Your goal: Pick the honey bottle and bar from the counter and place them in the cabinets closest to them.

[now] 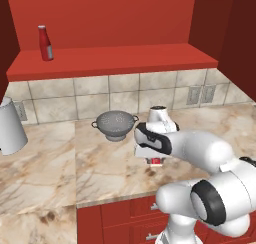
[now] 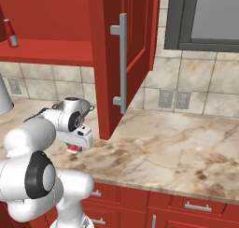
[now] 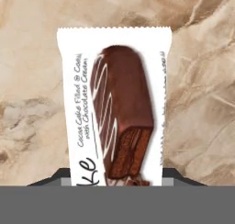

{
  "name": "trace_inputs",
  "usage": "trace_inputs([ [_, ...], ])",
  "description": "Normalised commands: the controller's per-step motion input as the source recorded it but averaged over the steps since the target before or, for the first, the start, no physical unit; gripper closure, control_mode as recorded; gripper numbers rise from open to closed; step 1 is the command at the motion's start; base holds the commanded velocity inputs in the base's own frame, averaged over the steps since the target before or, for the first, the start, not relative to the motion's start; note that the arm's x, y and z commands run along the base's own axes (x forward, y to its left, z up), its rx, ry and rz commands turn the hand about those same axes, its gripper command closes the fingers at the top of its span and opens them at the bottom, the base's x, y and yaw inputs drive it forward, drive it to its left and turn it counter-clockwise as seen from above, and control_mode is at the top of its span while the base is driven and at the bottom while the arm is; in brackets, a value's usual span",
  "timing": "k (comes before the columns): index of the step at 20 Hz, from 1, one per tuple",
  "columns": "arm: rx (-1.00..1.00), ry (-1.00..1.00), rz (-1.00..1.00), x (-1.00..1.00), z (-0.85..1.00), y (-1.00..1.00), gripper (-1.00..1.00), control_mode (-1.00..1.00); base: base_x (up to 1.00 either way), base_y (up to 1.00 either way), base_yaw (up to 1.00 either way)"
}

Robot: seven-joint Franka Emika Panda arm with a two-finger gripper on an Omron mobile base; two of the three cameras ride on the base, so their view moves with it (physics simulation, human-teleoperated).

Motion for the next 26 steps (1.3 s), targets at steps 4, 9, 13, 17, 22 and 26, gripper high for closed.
trace_inputs([
  [4,0.0,-0.08,0.0,-0.29,0.67,0.03,1.0,-1.0,0.0,0.0,0.0],
  [9,0.0,-0.04,0.0,-0.53,0.59,0.0,1.0,-1.0,0.0,0.0,0.0],
  [13,0.0,-0.06,0.0,-0.65,0.59,0.0,1.0,-1.0,0.0,0.0,0.0],
  [17,0.0,-0.06,0.0,-0.63,0.63,0.0,1.0,-1.0,0.0,0.0,0.0],
  [22,0.0,-0.1,0.0,-0.54,0.72,0.03,1.0,-1.0,0.0,0.0,0.0],
  [26,0.0,-0.11,0.0,-0.4,0.78,0.04,1.0,-1.0,0.0,0.0,0.0],
])
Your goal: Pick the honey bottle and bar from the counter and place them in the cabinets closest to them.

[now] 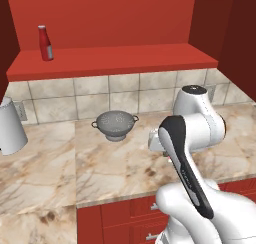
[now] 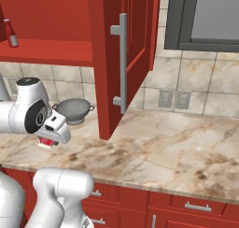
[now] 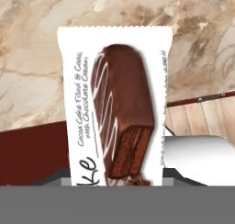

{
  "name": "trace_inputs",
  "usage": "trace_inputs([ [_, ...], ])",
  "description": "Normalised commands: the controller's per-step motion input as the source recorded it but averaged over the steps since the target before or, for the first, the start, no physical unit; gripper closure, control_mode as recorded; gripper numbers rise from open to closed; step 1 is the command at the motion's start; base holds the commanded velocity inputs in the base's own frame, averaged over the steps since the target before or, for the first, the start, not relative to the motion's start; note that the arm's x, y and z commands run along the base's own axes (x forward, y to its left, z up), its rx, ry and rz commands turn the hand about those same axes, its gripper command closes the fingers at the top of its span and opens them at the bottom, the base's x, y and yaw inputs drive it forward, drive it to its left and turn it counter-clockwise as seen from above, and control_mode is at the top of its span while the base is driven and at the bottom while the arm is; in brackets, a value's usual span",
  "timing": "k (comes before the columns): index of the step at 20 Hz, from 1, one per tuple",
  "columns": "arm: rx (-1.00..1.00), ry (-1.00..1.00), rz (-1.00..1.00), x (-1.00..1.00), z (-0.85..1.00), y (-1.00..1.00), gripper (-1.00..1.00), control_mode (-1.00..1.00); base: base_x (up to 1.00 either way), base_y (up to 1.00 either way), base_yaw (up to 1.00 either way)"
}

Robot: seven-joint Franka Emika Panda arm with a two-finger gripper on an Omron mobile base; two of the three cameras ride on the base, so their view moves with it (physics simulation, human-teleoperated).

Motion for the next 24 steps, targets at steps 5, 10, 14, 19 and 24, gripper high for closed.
trace_inputs([
  [5,0.0,-0.12,0.0,-0.27,0.8,0.03,1.0,-1.0,0.0,0.0,0.0],
  [10,0.0,-0.13,0.0,-0.22,0.83,0.03,1.0,-1.0,0.0,0.0,0.0],
  [14,0.0,-0.12,0.0,-0.07,0.77,0.02,1.0,-1.0,0.0,0.0,0.0],
  [19,0.0,-0.16,0.0,0.0,0.63,0.0,1.0,-1.0,0.0,0.0,0.0],
  [24,0.0,-0.16,0.0,0.08,0.51,0.0,1.0,-1.0,0.0,0.0,0.0],
])
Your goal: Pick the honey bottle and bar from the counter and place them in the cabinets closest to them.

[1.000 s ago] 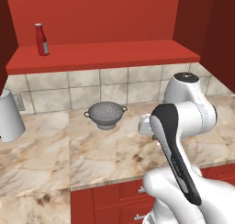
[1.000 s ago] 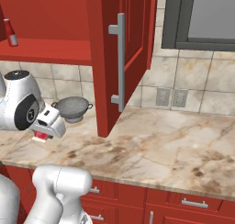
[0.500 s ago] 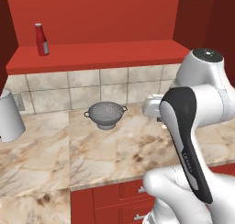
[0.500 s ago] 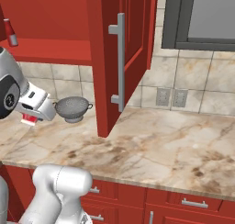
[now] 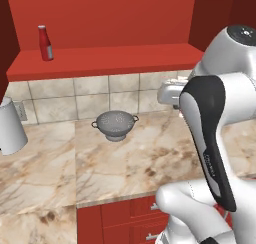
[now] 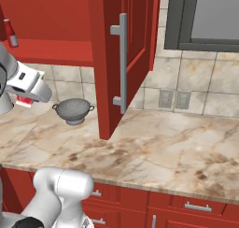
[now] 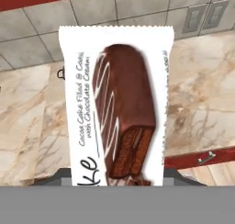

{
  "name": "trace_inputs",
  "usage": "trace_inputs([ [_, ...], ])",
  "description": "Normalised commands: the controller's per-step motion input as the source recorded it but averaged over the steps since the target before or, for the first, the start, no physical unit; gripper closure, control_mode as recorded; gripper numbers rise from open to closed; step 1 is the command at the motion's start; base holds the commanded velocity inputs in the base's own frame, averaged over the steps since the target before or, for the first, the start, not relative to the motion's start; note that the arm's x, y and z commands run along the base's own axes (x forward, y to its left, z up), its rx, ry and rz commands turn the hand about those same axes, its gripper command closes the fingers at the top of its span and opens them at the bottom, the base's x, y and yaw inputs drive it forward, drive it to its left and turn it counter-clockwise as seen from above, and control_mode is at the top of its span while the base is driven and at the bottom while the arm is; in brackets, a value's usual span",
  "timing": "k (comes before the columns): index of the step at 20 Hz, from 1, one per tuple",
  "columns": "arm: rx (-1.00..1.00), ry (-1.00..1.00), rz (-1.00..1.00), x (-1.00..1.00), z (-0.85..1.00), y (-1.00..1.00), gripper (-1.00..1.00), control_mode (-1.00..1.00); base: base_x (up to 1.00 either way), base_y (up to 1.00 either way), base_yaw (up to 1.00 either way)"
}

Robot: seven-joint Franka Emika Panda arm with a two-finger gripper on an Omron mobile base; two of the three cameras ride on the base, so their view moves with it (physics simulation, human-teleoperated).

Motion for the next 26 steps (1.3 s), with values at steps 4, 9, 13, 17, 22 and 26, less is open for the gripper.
trace_inputs([
  [4,0.0,-0.12,0.0,0.23,0.51,0.0,1.0,-1.0,0.0,0.0,0.0],
  [9,0.0,-0.1,0.0,0.4,0.37,0.0,1.0,-1.0,0.0,0.0,0.0],
  [13,0.0,-0.08,0.0,0.5,0.28,0.0,1.0,-1.0,0.0,0.0,0.0],
  [17,0.0,-0.05,0.0,0.63,0.13,0.0,1.0,-1.0,0.0,0.0,0.0],
  [22,-0.03,-0.04,0.0,0.73,0.08,0.0,1.0,-1.0,0.0,0.0,0.0],
  [26,-0.04,-0.05,0.0,0.73,0.09,0.0,1.0,-1.0,0.0,0.0,0.0],
])
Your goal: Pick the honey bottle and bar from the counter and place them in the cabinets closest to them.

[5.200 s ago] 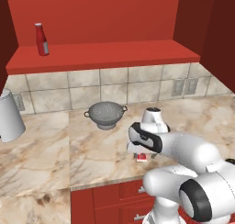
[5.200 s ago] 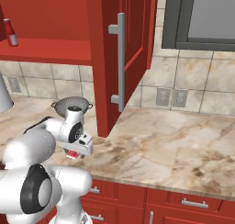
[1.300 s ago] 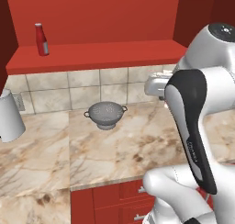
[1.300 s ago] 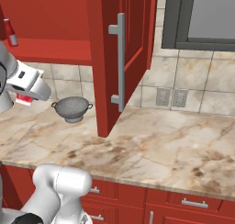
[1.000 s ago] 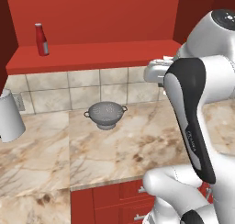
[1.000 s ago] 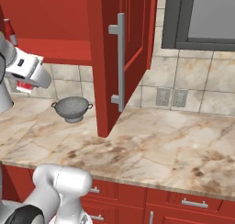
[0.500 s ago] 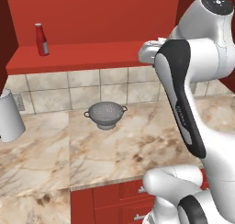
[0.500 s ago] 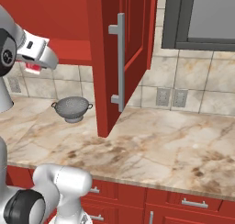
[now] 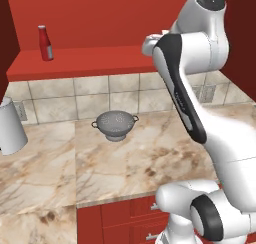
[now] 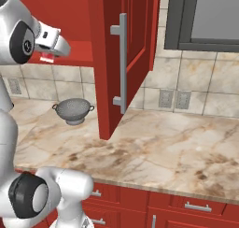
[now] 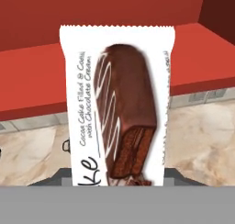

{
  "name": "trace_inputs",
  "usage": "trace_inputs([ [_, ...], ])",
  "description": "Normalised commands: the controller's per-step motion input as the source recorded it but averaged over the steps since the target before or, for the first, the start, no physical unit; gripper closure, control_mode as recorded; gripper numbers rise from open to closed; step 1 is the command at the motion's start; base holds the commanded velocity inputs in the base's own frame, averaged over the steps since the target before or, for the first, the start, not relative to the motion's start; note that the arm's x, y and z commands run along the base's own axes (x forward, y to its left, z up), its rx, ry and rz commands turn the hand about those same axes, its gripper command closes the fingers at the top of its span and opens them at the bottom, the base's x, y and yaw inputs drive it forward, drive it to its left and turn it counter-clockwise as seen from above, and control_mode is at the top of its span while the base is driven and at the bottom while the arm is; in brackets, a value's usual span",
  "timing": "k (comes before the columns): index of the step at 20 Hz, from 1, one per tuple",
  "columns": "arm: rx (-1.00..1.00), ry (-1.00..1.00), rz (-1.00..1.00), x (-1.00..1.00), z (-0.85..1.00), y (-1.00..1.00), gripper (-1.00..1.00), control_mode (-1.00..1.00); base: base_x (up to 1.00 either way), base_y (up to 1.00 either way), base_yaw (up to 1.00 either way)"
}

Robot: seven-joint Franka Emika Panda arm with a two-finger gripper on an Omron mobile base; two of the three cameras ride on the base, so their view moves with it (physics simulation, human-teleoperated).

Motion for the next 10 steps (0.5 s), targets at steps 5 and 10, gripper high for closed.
trace_inputs([
  [5,-0.04,-0.04,0.0,0.75,0.08,0.0,1.0,-1.0,0.0,0.0,0.0],
  [10,-0.05,-0.01,0.0,0.44,-0.26,0.0,1.0,-1.0,0.0,0.0,0.0],
])
